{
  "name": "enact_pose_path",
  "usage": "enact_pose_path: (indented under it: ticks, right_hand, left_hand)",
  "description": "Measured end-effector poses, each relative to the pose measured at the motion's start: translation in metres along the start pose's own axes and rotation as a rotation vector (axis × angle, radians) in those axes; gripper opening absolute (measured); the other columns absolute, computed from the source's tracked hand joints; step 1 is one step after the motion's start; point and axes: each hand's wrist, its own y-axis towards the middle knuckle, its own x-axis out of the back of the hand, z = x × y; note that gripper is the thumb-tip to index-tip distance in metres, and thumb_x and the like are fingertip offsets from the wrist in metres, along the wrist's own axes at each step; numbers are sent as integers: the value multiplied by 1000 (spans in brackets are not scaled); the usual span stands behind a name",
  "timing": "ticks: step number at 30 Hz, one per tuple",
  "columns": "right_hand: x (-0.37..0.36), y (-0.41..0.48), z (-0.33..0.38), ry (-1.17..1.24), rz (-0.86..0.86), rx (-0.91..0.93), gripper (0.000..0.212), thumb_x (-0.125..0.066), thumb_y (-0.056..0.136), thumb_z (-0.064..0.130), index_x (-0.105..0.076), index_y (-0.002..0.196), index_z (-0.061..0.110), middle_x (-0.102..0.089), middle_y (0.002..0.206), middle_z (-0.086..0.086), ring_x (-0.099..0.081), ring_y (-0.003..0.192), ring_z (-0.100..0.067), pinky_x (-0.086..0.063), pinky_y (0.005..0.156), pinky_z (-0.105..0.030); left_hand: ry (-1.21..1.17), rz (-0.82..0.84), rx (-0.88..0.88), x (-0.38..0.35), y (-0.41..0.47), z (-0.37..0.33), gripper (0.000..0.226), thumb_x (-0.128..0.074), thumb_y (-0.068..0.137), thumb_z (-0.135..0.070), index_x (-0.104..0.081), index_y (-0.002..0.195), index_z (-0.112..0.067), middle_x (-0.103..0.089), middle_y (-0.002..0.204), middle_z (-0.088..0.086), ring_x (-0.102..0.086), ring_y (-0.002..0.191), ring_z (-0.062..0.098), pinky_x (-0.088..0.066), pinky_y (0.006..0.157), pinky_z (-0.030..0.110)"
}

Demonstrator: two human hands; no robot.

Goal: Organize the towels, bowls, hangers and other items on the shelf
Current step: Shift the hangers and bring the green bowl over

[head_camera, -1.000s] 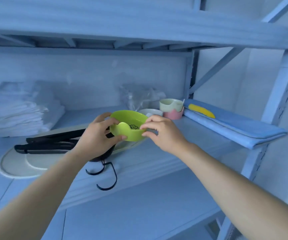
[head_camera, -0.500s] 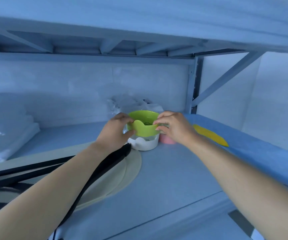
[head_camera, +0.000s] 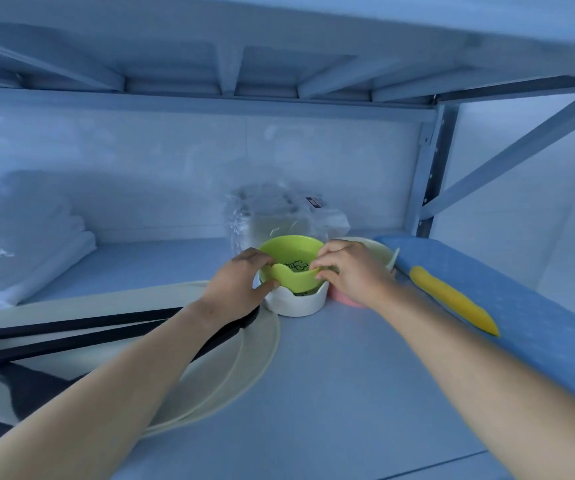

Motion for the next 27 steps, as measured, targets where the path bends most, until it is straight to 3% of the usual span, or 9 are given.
enact_pose_path:
  ticks: [4, 8, 14, 20, 24, 27]
  right_hand:
    - [-5, -4, -8, 31, 35, 11, 16, -70, 81, 12, -74, 96, 10, -65, 101, -6, -59, 95, -23, -45, 84, -33]
    - [-8, -7, -12, 41, 44, 23, 16, -68, 82, 10, -74, 97, 10, -64, 101, -7, -58, 94, -23, -44, 82, -29]
    - [-9, -6, -13, 62, 52, 34, 16, -68, 82, 13, -74, 98, 13, -62, 100, -4, -56, 95, -20, -43, 81, -29]
    - [-6, -6, -13, 70, 102, 65, 14, -64, 86, 19, -69, 98, 15, -58, 101, -3, -52, 95, -19, -44, 84, -36]
    - [-10, -8, -8, 28, 132, 93, 21, -63, 86, 29, -66, 106, 20, -56, 104, 1, -46, 101, -14, -38, 82, -26]
    - [-20, -10, -1, -17, 150, 96, 23, -63, 87, 28, -63, 107, 18, -57, 102, 1, -44, 103, -17, -37, 84, -27]
  left_hand:
    - [-17, 11, 5, -6, -1, 0, 27, -63, 86, -33, -63, 110, -20, -58, 113, -4, -57, 98, 15, -47, 84, 28]
    - [-21, 26, -1, -10, -5, 0, 25, -59, 89, -35, -64, 107, -19, -57, 107, -6, -57, 96, 14, -45, 81, 25]
    - [-17, 31, 4, -11, -5, -1, 42, -68, 78, -48, -60, 106, -19, -51, 102, -11, -51, 84, 9, -39, 74, 21]
    - [-42, 31, 18, -12, -4, 0, 41, -69, 78, -44, -59, 107, -17, -50, 107, -10, -51, 90, 10, -42, 78, 24]
    - [-78, 70, 30, -11, -4, 1, 40, -67, 80, -44, -57, 113, -23, -48, 110, -13, -51, 96, 8, -43, 82, 23]
    - [-62, 89, 32, -11, -5, -2, 37, -65, 83, -41, -60, 111, -19, -51, 109, -9, -53, 98, 12, -44, 82, 25]
